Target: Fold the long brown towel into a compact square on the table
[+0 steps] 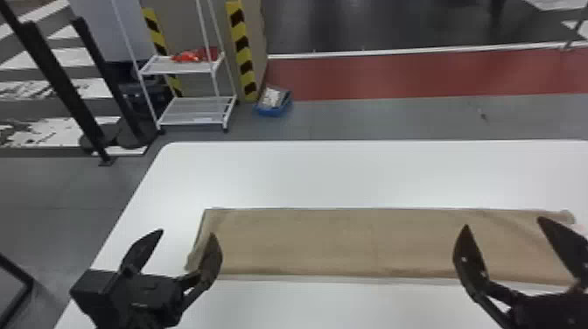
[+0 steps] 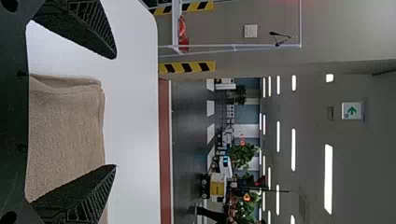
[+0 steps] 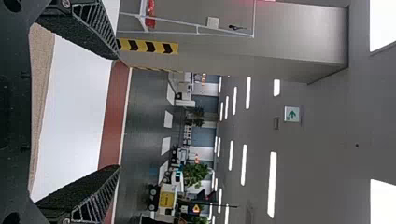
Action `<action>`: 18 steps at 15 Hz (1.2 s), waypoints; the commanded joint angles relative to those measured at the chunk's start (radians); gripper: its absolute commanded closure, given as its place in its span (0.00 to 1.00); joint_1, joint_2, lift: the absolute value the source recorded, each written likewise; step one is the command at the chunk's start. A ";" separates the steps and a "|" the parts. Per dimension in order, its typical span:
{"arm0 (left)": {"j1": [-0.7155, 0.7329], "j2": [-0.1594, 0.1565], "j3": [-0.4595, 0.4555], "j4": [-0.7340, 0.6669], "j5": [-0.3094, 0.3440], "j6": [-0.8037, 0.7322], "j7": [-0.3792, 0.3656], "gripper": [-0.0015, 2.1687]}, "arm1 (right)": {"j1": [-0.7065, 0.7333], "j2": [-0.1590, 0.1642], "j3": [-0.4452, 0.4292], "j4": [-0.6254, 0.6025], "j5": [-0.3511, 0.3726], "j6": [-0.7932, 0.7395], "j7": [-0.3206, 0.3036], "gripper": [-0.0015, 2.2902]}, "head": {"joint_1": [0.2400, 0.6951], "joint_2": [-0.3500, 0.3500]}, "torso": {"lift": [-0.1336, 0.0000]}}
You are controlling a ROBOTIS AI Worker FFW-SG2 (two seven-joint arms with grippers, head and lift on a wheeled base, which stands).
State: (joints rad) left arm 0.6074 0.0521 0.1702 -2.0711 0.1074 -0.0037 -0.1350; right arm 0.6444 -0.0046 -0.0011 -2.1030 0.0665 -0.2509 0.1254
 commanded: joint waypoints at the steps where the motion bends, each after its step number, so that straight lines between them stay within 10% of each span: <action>1: 0.000 0.000 -0.002 0.000 0.000 0.000 0.000 0.02 | 0.001 0.006 0.004 0.014 0.006 -0.044 -0.004 0.02 | 1.00 0.70 | 0.07; 18: -0.009 0.000 -0.006 0.003 0.000 0.009 0.000 0.02 | -0.002 0.006 0.027 0.006 0.015 0.014 -0.043 0.02 | 1.00 0.70 | 0.07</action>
State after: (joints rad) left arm 0.6021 0.0521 0.1651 -2.0679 0.1062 0.0001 -0.1347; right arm 0.6427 -0.0046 0.0195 -2.0904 0.0847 -0.2599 0.0841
